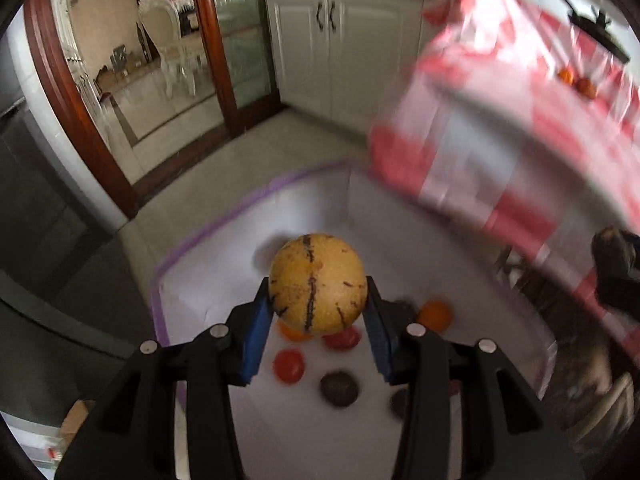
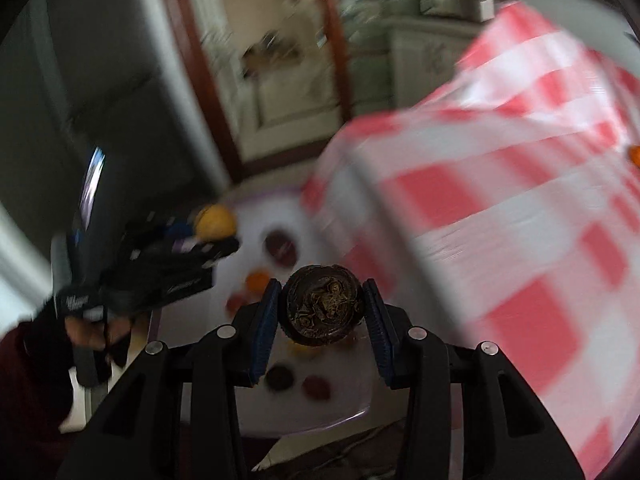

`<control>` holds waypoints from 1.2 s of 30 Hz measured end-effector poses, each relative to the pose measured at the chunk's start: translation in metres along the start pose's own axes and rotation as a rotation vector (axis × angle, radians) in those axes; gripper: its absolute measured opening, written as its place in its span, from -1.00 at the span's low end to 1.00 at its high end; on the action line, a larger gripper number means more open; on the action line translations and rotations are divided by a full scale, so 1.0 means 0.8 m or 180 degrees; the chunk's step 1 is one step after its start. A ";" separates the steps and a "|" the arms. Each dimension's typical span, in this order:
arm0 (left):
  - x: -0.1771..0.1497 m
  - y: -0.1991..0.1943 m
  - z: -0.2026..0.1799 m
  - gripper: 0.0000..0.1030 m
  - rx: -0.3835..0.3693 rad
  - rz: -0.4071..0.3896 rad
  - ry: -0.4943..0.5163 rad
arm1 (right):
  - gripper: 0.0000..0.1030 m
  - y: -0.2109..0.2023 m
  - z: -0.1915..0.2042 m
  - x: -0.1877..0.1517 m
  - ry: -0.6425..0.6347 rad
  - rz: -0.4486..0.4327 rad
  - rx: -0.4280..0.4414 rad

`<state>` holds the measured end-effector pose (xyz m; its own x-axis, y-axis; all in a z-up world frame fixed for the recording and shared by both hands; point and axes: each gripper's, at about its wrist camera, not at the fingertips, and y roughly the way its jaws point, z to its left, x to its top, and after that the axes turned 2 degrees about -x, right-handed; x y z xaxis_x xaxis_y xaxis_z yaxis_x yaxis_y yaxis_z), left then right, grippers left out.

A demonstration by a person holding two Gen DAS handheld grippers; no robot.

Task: Organize fruits
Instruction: 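Carry the melon and mangosteen in both tools over to the white box, then open both tools to drop the melon and mangosteen into the box, then move both open tools back toward the red apple and orange on the table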

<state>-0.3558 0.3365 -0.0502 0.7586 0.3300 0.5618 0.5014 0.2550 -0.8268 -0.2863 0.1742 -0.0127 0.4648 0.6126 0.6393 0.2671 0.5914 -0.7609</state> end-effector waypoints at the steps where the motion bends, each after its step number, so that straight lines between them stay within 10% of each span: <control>1: -0.009 0.009 0.004 -0.15 0.0023 0.0092 0.0028 | -0.19 0.010 0.007 -0.004 -0.0026 0.0082 0.0038; 14: -0.071 0.069 0.015 -0.14 0.0060 0.0695 0.0163 | -0.19 0.136 0.081 -0.052 -0.0566 0.1174 0.0328; 25: -0.074 0.081 0.027 -0.11 0.0077 0.0895 0.0033 | -0.18 0.170 0.130 -0.085 -0.1304 0.1446 0.0266; 36: -0.067 0.077 0.024 0.61 0.0143 0.0789 0.0057 | 0.17 0.156 0.129 -0.080 -0.1328 0.1331 0.0214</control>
<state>-0.3738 0.3516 -0.1306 0.8635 0.3714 0.3411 0.2803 0.2086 -0.9370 -0.3702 0.2631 -0.1371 0.1443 0.9471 0.2868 0.0725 0.2789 -0.9576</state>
